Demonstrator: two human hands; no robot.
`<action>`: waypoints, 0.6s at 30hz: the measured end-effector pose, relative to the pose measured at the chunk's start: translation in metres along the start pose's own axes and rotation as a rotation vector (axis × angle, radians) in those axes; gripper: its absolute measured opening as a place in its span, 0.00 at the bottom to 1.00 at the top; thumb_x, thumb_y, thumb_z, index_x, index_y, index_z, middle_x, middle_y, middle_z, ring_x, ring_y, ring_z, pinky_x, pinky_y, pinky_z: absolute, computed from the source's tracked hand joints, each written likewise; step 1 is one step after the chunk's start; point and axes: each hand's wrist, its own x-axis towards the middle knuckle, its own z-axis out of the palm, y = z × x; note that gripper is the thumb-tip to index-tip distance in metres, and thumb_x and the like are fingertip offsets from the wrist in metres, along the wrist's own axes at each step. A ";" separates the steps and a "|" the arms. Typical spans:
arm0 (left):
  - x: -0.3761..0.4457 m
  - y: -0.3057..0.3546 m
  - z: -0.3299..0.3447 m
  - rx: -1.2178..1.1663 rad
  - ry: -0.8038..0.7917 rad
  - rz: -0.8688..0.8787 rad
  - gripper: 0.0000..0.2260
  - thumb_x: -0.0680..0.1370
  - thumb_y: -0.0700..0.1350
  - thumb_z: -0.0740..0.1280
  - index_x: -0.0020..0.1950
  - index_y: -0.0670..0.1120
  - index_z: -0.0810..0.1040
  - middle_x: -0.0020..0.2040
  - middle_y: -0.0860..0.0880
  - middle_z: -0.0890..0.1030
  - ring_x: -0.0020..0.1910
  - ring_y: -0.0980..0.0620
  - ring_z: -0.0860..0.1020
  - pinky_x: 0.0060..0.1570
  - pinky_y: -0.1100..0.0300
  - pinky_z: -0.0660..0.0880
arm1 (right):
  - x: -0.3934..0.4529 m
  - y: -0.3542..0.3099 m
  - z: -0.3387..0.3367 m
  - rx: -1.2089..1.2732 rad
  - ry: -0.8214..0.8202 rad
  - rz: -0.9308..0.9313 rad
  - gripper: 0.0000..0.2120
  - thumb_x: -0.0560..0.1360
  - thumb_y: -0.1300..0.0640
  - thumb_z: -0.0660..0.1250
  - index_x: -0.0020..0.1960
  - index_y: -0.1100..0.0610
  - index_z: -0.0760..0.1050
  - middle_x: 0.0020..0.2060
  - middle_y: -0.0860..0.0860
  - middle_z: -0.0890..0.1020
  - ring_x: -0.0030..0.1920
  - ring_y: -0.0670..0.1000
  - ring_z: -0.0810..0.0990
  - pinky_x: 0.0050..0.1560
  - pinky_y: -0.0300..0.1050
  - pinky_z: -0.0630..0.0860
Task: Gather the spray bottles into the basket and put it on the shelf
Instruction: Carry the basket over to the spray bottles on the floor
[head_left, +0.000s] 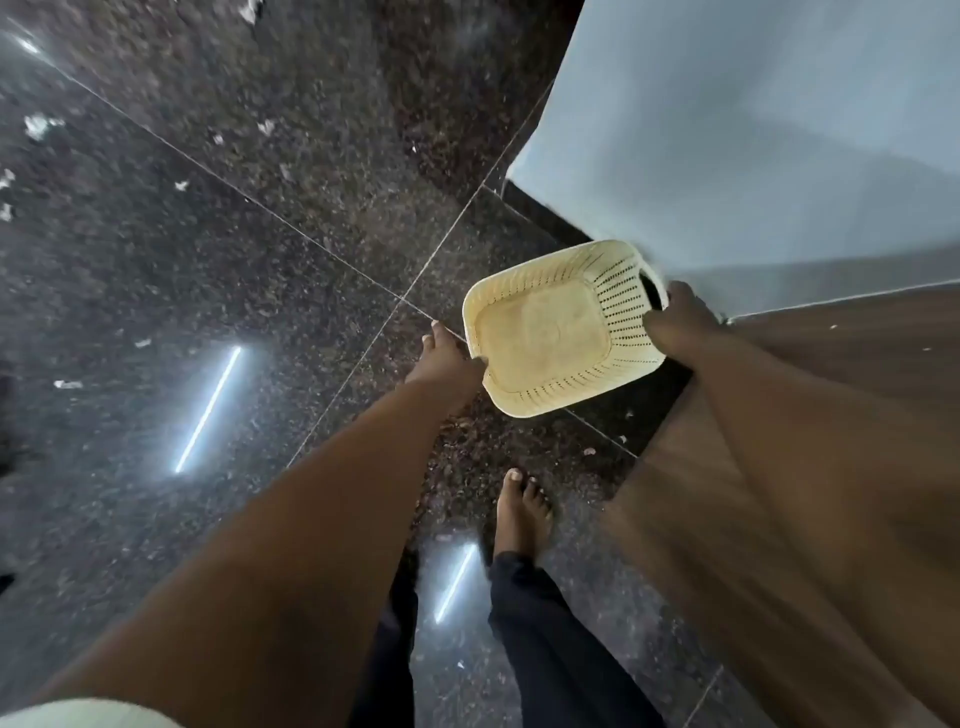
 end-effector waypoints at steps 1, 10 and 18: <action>0.010 0.001 0.003 -0.079 0.004 -0.034 0.42 0.75 0.55 0.65 0.78 0.49 0.40 0.78 0.42 0.56 0.68 0.40 0.71 0.63 0.45 0.72 | 0.009 0.000 0.003 0.013 0.017 0.046 0.28 0.75 0.58 0.60 0.74 0.57 0.60 0.68 0.59 0.73 0.67 0.61 0.72 0.59 0.49 0.68; 0.058 -0.005 0.032 -0.467 -0.104 -0.104 0.25 0.72 0.41 0.72 0.68 0.43 0.71 0.63 0.44 0.78 0.55 0.47 0.77 0.55 0.52 0.74 | 0.072 0.026 0.019 0.125 0.009 0.127 0.20 0.74 0.61 0.68 0.65 0.59 0.76 0.58 0.58 0.81 0.57 0.57 0.79 0.53 0.44 0.72; 0.043 -0.010 0.036 -0.543 -0.024 -0.130 0.19 0.76 0.33 0.56 0.67 0.43 0.70 0.57 0.43 0.78 0.50 0.46 0.75 0.50 0.52 0.78 | 0.066 0.024 0.041 0.316 0.060 0.113 0.20 0.74 0.69 0.65 0.64 0.56 0.78 0.57 0.59 0.82 0.56 0.58 0.82 0.59 0.51 0.78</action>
